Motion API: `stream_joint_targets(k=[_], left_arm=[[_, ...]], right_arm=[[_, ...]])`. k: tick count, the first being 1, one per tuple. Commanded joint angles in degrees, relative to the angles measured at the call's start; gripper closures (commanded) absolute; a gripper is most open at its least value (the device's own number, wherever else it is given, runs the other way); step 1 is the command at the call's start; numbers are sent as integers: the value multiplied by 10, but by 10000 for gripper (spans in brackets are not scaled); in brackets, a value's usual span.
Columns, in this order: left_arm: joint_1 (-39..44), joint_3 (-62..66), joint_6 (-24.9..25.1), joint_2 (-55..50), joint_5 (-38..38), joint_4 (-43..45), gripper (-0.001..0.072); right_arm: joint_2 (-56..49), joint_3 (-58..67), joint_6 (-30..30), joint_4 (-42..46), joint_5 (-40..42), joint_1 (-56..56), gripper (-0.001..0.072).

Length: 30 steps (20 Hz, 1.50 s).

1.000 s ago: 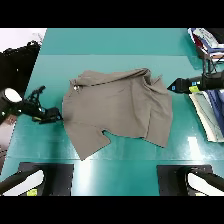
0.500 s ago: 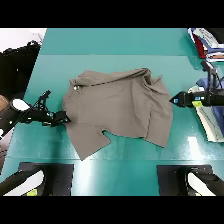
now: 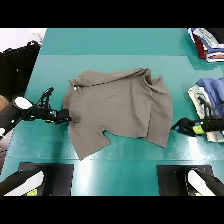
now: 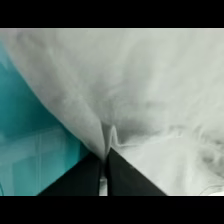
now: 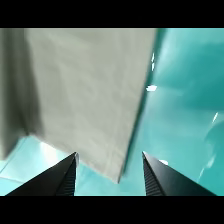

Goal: Fold the shirts.

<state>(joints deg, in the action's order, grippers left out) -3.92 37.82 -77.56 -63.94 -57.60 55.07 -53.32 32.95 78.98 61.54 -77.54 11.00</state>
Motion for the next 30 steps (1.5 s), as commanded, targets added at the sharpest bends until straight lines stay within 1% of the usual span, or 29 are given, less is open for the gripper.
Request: stream_joint_targets(k=[1, 2, 5, 6, 9, 11, 13, 14, 15, 16, 17, 18, 19, 21, 24, 27, 28, 30], left_arm=[[1, 6, 0, 0, 1, -1, 682], [1, 6, 0, 0, 0, -1, 682], [1, 6, 1, 0, 1, 0, 682], [1, 6, 1, 0, 1, 0, 682], [1, 6, 0, 0, -1, 0, 681], [1, 6, 0, 0, -1, -1, 682], [1, 6, 0, 0, -1, -1, 682], [1, 6, 0, 0, -1, -1, 682], [1, 6, 0, 0, -1, 0, 682], [1, 6, 1, 0, -1, 1, 682], [1, 6, 1, 0, -1, 3, 682], [1, 6, 1, 0, -1, 3, 682], [1, 6, 1, 0, -3, 3, 682], [1, 6, 5, 6, -17, 3, 683], [1, 10, 10, 66, -33, 10, 683], [1, 84, 10, 152, -97, 42, 683], [1, 130, 10, 180, -116, 49, 683], [1, 239, 6, 221, -129, 50, 682]], right_arm=[[1, -63, 11, -5, 16, 15, 233], [1, -71, 21, -5, 22, 15, 234], [1, -82, 27, -5, 14, 15, 246], [1, -86, 30, -5, 12, 15, 261], [1, -102, 31, -5, 15, 8, 261], [0, -116, 42, -5, 33, -31, 261], [1, -123, 65, -4, 71, -90, 264], [1, -122, 80, -5, 93, -114, 320], [1, -122, 90, -5, 112, -135, 425], [1, -122, 98, -5, 124, -149, 429], [1, -122, 101, -5, 131, -159, 454], [1, -122, 101, -4, 131, -164, 577], [1, -122, 101, -4, 131, -165, 649], [1, -118, 99, -4, 124, -165, 699], [18, -64, 85, -5, 101, -165, 698], [75, 66, 84, 1, 110, -165, 699], [92, 118, 84, 3, 120, -163, 699], [113, 240, 85, 8, 130, -150, 699]])
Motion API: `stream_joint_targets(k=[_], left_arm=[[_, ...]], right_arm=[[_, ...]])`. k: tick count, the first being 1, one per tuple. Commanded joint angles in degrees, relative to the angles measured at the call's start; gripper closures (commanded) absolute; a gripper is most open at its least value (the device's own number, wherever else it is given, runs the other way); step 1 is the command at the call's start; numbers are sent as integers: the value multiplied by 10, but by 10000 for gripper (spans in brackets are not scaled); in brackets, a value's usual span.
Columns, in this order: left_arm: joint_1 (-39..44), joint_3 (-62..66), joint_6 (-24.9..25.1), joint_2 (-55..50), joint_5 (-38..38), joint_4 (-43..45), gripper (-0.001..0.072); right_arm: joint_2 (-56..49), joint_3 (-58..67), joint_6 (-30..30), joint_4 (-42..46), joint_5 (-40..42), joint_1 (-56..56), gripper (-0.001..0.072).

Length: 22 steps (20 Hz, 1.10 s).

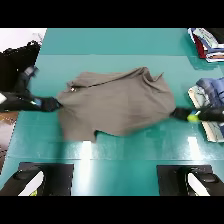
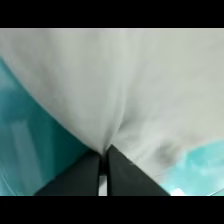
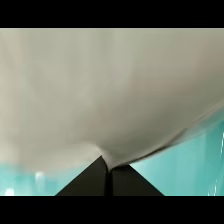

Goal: Fold the shirts.

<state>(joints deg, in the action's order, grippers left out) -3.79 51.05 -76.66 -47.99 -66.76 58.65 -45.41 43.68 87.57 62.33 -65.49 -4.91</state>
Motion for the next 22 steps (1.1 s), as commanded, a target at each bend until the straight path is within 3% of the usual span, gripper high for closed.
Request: stream_joint_targets(k=[1, 7, 12, 16, 22], left_arm=[[0, 178, -11, 77, -35, 14, 682], [0, 624, -13, 89, 12, 21, 682], [0, 797, -38, 90, 52, 25, 682], [0, 716, -64, 88, 9, 42, 683], [0, 400, -64, 37, -84, 38, 682]], right_arm=[[38, 200, -2, 7, 7, 19, 699], [41, 552, -27, 9, -43, 100, 698], [27, 741, -28, 9, -129, 248, 699], [-9, 788, -28, -3, -171, 321, 699], [-77, 602, -49, -36, -233, 264, 699]])
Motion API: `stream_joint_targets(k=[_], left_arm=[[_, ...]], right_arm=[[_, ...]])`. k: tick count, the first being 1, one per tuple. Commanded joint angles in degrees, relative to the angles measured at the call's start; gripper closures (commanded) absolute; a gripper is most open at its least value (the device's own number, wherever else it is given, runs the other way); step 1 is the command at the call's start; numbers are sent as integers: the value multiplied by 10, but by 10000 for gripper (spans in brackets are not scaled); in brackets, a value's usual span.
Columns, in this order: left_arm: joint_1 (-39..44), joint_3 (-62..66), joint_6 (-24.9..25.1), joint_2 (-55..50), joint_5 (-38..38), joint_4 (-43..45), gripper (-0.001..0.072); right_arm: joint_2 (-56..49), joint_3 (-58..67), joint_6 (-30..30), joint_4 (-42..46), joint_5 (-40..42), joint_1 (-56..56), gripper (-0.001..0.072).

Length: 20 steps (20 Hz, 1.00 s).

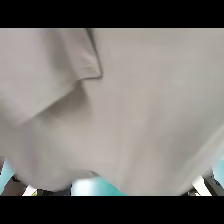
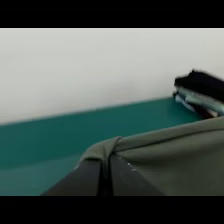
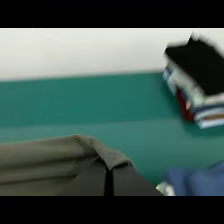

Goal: Fold the shirts.

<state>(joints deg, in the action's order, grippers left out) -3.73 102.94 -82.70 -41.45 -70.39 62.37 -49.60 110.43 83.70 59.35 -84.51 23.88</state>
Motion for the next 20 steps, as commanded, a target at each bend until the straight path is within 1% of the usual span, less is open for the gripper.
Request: stream_joint_targets(k=[1, 2, 4, 6, 7, 9, 10, 11, 14, 16, 18, 20], left_arm=[[-1, -158, -3, -52, -53, 0, 682], [-1, -195, 2, -78, -50, 0, 682], [-1, -241, 7, -142, -38, 2, 682], [-1, -251, 8, -221, -23, 1, 682], [-1, -251, 9, -258, -7, 0, 681], [-1, -250, 24, -331, 60, -8, 682], [-1, -239, 33, -366, 92, -23, 682], [-1, -219, 37, -397, 108, -30, 682], [-1, -118, 37, -479, 123, -30, 682], [-1, -76, 37, -502, 145, -38, 682], [-2, -61, 37, -504, 163, -39, 682], [-6, -46, 54, -504, 132, -38, 682]], right_arm=[[-57, -92, -13, -6, -51, -45, 699], [-82, -121, -13, -3, -53, -67, 699], [-131, -169, -13, 36, -50, -115, 699], [-188, -214, -13, 79, -31, -163, 699], [-216, -230, -13, 87, -17, -178, 699], [-281, -242, -13, 93, 30, -195, 699], [-317, -232, -13, 92, 53, -197, 699], [-351, -210, -12, 92, 64, -197, 699], [-437, -103, -13, 93, 87, -197, 699], [-471, -44, -13, 92, 101, -197, 699], [-487, -9, -16, 93, 104, -197, 699], [-486, -2, -31, 95, 97, -197, 699]])
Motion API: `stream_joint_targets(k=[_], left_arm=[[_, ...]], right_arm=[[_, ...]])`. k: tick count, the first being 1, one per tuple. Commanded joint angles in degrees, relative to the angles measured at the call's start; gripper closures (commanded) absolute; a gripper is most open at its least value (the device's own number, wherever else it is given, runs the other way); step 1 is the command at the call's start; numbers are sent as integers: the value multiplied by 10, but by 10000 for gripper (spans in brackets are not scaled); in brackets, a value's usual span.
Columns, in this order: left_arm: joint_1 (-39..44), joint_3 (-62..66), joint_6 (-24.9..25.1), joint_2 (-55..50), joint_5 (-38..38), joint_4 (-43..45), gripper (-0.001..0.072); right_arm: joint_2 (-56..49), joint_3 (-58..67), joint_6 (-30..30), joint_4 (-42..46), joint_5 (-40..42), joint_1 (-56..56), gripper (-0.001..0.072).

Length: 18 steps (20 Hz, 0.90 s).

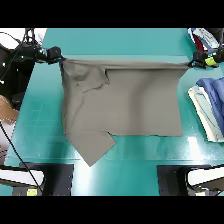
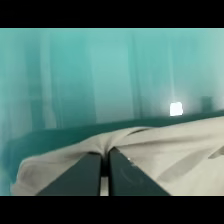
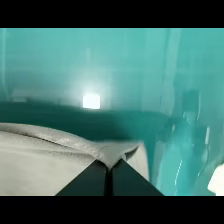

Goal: Fold the shirts.

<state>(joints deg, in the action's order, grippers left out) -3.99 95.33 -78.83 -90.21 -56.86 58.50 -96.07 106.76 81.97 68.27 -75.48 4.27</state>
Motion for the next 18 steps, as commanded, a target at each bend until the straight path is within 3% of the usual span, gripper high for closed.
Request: stream_joint_targets(k=[1, 4, 6, 14, 16, 17, 18], left_arm=[[-7, 33, 23, -16, -29, 3, 683], [-5, 25, 58, -16, -137, 13, 684], [3, -8, 68, -14, -168, 23, 684], [11, -208, 66, -8, -62, 28, 681], [11, -215, 39, -8, -68, 43, 656], [11, -215, 22, -6, -78, 57, 370], [10, -215, 9, -1, -93, 73, 218]], right_arm=[[-22, 35, -16, 10, -4, -1, 700], [-17, 16, -17, 25, -39, -8, 700], [0, -40, -17, 25, -23, -9, 700], [47, -267, -15, 22, 80, -32, 698], [47, -289, -15, 22, 95, -45, 690], [47, -290, -15, 22, 92, -49, 494], [48, -288, -15, 22, 85, -50, 232]])
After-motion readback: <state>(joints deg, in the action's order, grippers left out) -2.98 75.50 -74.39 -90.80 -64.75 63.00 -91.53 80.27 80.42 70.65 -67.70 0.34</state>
